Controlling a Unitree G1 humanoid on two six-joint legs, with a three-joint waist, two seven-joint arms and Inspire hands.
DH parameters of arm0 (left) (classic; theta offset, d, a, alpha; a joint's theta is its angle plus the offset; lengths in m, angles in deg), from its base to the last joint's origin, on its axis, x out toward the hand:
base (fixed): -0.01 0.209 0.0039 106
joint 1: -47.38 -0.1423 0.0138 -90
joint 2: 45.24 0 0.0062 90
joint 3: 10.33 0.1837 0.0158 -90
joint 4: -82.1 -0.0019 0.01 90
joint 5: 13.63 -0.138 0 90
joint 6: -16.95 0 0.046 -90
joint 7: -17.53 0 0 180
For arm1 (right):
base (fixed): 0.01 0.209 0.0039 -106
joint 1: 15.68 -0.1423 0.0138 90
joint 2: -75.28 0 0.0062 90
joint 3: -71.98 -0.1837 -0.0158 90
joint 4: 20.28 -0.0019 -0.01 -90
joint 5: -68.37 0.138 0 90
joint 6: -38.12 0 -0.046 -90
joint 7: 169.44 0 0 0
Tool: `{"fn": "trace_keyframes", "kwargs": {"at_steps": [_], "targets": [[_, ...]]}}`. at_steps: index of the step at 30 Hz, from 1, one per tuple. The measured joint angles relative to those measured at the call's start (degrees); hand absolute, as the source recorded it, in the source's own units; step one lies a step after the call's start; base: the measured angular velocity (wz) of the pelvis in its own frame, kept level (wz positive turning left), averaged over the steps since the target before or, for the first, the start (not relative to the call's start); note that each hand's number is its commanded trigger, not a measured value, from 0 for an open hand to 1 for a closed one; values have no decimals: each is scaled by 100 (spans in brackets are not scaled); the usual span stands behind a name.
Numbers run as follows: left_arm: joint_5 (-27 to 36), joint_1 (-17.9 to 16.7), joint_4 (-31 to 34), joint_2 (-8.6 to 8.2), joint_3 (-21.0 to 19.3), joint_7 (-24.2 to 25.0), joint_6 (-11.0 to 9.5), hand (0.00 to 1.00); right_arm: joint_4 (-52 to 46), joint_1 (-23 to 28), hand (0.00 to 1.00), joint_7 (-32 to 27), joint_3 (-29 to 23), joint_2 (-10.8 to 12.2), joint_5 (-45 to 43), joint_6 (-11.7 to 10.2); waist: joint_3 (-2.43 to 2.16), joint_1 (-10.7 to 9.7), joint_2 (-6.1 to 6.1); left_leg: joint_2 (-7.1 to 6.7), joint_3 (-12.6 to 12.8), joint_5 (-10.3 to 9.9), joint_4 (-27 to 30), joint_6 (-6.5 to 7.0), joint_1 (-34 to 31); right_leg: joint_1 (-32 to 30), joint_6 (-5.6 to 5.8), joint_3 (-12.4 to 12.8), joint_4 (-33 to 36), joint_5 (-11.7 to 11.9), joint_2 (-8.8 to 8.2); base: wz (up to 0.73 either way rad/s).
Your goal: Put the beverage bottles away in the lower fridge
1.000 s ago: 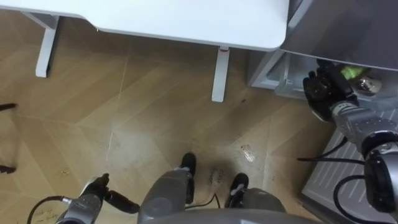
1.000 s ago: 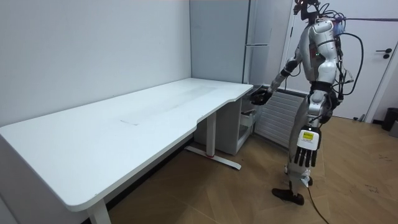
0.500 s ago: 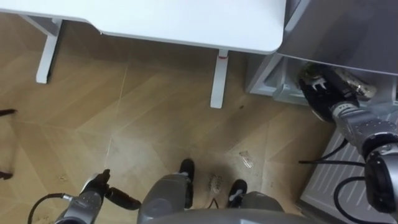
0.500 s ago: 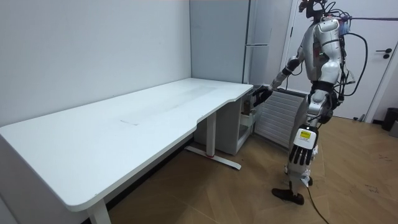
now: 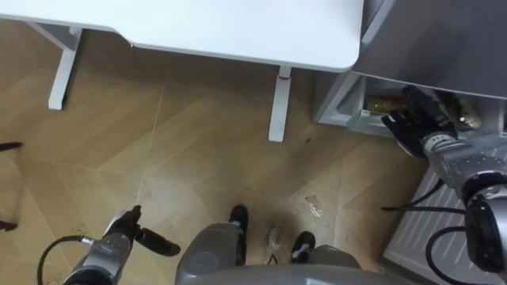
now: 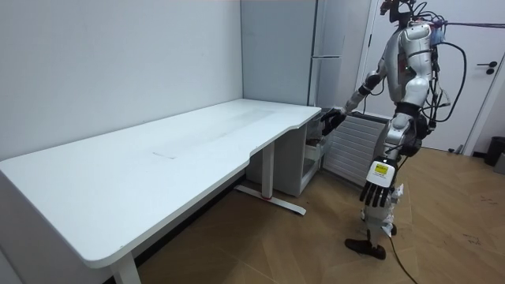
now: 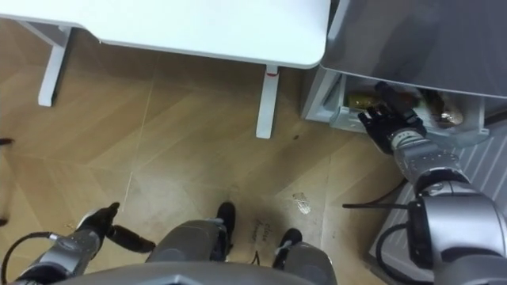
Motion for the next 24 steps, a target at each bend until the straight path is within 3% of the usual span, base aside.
{"fn": "trace_keyframes", "kwargs": {"at_steps": [6,9,18,24], "targets": [[-1,11,1,-2,-2,57,-9,0,-5,40,0,42,0,-1,-193,1,-46,-12,14,8,42,0,-10,0,221,207,0,22,-6,0,2,-1],[7,-23,65,-2,-8,55,-5,0,-49,170,0,189,-4,-16,-246,0,-154,-27,30,11,50,0,-21,0,297,285,0,21,-15,0,6,0],[137,-411,130,-8,-193,31,-54,0,-342,806,0,738,-8,-94,-285,-148,-215,-174,-122,28,123,-5,-205,-3,896,832,13,63,-253,7,45,-1],[170,-570,142,-17,-215,-165,-148,0,-463,1693,0,762,-5,-15,-329,-272,-199,-156,-154,51,186,-45,-284,-29,1126,1049,17,165,-447,72,101,-9]]}}
